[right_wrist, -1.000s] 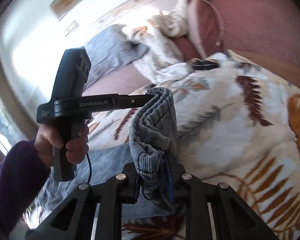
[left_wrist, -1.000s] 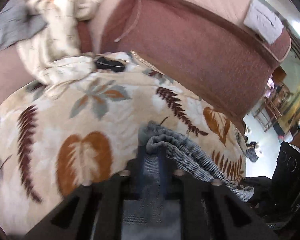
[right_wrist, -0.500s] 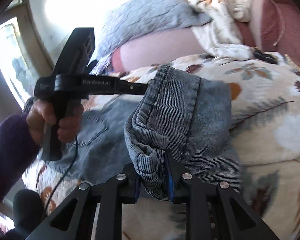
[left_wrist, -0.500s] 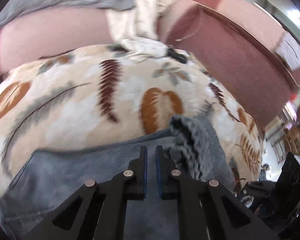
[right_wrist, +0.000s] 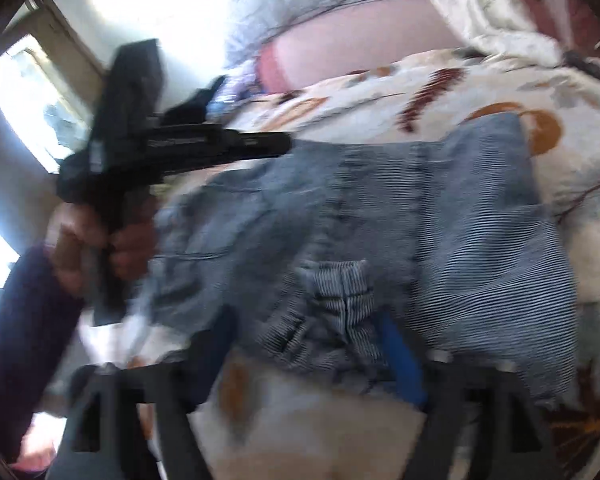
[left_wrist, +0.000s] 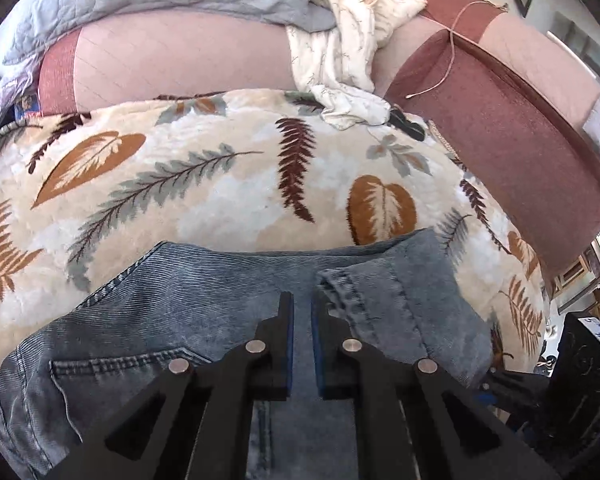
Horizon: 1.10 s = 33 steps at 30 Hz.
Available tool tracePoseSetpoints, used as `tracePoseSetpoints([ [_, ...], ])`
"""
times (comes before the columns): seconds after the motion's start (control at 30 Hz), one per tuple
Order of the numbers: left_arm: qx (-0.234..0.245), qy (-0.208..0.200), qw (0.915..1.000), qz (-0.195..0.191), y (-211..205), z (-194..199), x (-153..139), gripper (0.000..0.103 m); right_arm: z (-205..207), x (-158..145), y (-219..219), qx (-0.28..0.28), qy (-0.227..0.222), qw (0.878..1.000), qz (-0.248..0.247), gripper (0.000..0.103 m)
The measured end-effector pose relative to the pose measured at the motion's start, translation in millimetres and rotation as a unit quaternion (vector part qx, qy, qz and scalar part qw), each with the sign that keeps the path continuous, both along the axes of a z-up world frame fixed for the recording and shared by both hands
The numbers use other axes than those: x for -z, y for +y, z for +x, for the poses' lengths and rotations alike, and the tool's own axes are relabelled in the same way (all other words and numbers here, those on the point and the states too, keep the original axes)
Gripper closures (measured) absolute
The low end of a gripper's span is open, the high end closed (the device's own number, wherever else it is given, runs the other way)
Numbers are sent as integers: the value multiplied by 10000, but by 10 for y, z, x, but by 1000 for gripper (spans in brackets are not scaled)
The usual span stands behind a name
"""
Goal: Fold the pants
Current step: 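Lift the leg hem with the right tool and fold it onto the waist, then lower the folded hem onto the jeans and open the right tool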
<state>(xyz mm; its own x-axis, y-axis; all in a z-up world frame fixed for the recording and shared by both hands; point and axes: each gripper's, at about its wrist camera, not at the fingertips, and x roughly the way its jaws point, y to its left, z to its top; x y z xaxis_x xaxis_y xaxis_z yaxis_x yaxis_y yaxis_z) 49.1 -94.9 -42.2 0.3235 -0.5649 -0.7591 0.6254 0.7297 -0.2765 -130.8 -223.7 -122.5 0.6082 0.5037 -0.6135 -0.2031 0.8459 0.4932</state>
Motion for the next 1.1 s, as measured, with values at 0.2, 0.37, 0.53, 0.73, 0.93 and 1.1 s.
tracePoseSetpoints([
  [0.2, 6, -331, 9994, 81, -136, -249, -165, 95, -219, -143, -101, -155, -352, 9993, 20, 23],
  [0.37, -494, -521, 9972, 185, -82, -582, -204, 41, -290, -228, -381, 672, -609, 9957, -205, 23],
  [0.53, -574, -880, 9936, 415, -93, -1027, -134, 38, -206, -284, -598, 1604, -619, 9846, -321, 23],
  [0.73, -548, -1294, 9817, 1286, -232, -1264, 114, 38, -151, -267, -693, 2063, -442, 9763, -487, 23],
  [0.93, -813, -1124, 9764, 1652, -134, -1285, 384, 38, -70, -195, -515, 1860, -298, 9787, -821, 23],
  [1.1, -1463, -1133, 9706, 1539, 157, -1292, 467, 24, -70, -123, -434, 1852, -246, 9767, -1053, 22],
])
